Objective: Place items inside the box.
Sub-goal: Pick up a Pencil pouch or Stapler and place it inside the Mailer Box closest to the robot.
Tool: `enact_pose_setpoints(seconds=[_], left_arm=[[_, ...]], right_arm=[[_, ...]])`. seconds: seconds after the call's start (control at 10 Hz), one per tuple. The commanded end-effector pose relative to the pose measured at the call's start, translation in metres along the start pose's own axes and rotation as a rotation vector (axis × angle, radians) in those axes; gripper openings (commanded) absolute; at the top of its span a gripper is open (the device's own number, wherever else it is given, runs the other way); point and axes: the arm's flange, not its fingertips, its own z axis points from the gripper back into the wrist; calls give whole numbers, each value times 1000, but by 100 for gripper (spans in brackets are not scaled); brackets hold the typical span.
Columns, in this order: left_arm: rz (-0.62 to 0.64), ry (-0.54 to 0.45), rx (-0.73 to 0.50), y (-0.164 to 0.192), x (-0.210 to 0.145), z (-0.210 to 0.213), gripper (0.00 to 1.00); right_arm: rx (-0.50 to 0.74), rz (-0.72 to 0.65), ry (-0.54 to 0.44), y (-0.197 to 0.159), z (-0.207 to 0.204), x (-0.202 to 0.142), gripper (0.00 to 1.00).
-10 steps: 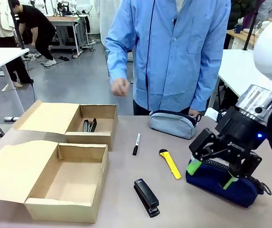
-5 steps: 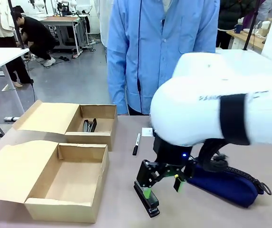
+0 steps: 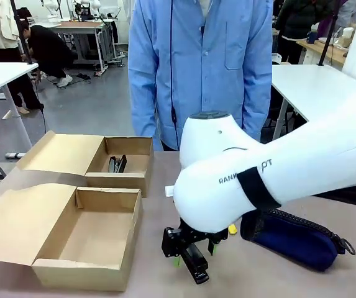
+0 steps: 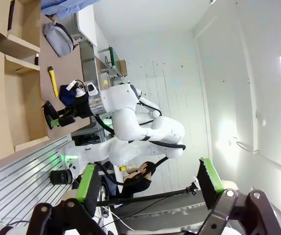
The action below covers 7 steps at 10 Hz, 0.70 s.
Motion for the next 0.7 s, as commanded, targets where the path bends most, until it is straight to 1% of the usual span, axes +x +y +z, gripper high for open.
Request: enact_pose_setpoints(seconds=[0.0, 0.3, 0.4, 0.5, 0.6], left_arm=[[-21, -3, -15, -2, 0, 1, 100], [-21, -3, -15, -2, 0, 1, 100], [-21, -3, -15, -2, 0, 1, 100], [-21, -3, -15, -2, 0, 1, 100], [-21, -3, -15, -2, 0, 1, 100]], right_arm=[[-64, -70, -24, 17, -16, 17, 100], [-101, -79, -23, 24, -28, 16, 100], [-99, -81, -20, 23, -28, 15, 100], [-72, -75, -1, 23, -27, 15, 100], [-85, -80, -3, 23, -26, 14, 58]])
